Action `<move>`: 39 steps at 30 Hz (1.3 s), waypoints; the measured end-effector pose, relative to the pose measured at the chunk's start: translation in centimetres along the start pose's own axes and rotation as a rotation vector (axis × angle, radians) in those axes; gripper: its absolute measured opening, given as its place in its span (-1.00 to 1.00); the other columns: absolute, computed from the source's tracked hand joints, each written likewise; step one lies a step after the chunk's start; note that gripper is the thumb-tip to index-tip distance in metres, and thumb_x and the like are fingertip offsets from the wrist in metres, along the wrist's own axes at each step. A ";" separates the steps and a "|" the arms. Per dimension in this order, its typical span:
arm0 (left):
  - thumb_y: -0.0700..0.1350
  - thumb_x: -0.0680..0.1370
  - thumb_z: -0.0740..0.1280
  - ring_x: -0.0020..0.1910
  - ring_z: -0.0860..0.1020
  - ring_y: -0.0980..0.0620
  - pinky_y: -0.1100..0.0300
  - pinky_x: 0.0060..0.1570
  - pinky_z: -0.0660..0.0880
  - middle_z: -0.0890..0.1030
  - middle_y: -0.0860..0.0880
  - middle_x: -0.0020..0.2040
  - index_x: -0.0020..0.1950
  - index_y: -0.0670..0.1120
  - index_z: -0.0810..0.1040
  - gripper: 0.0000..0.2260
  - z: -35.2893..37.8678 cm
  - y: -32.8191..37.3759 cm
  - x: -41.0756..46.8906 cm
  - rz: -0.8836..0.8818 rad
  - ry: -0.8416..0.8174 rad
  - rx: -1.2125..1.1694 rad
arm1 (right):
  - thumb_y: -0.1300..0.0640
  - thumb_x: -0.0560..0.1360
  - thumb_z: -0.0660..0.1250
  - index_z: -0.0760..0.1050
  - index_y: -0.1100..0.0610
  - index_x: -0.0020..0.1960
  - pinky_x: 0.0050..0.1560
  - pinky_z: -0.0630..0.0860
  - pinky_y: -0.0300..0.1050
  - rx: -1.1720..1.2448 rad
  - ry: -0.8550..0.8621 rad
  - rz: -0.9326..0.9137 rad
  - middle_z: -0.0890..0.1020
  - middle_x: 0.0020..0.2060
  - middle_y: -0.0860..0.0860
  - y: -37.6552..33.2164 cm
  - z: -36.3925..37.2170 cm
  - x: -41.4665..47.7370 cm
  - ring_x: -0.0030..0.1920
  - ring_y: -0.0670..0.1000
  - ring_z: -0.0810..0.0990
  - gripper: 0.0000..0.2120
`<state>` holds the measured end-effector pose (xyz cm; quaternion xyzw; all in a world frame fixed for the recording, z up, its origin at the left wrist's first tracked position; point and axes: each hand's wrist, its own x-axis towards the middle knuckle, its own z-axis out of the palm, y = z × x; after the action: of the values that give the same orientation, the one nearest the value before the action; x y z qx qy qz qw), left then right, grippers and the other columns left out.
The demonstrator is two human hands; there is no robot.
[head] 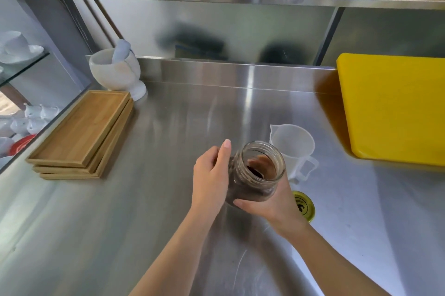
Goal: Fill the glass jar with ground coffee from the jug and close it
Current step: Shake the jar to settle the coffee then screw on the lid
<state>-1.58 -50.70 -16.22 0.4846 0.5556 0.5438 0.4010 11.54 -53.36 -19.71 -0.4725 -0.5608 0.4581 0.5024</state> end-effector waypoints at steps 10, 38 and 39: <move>-0.02 0.45 0.29 -0.41 0.07 0.02 0.07 -0.37 0.01 0.09 0.08 -0.50 -0.42 -0.06 0.05 -0.56 0.6 -3.8 -1.3 -0.208 0.119 -0.082 | -0.04 0.09 0.62 0.14 -0.37 0.25 0.07 0.29 -0.53 -0.215 -0.354 0.152 0.40 0.12 -0.47 1.4 -3.5 -0.3 0.20 -0.38 0.33 -0.08; -0.10 0.47 0.31 -0.34 0.10 -0.08 0.11 -0.36 0.10 0.14 -0.04 -0.41 -0.41 -0.23 0.12 -0.57 -0.5 -8.2 -1.9 -0.360 0.125 -0.183 | -0.16 0.32 0.43 0.22 -0.03 0.36 0.25 0.28 -0.05 -0.990 -0.140 0.209 0.36 0.32 -0.01 6.8 -9.4 -2.3 0.26 0.04 0.30 -0.30; -0.09 0.48 0.30 -0.36 0.10 -0.07 0.11 -0.36 0.09 0.13 -0.03 -0.42 -0.40 -0.19 0.10 -0.57 -0.5 -8.2 -1.9 -0.354 0.116 -0.181 | -0.14 0.32 0.44 0.24 -0.03 0.34 0.23 0.29 -0.06 -0.969 -0.131 0.198 0.37 0.30 -0.01 6.5 -9.3 -2.2 0.24 0.03 0.31 -0.31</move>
<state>-2.56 -52.13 -24.46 0.3091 0.6033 0.5395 0.4995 21.35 -54.34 -25.72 -0.6729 -0.6919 0.2192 0.1428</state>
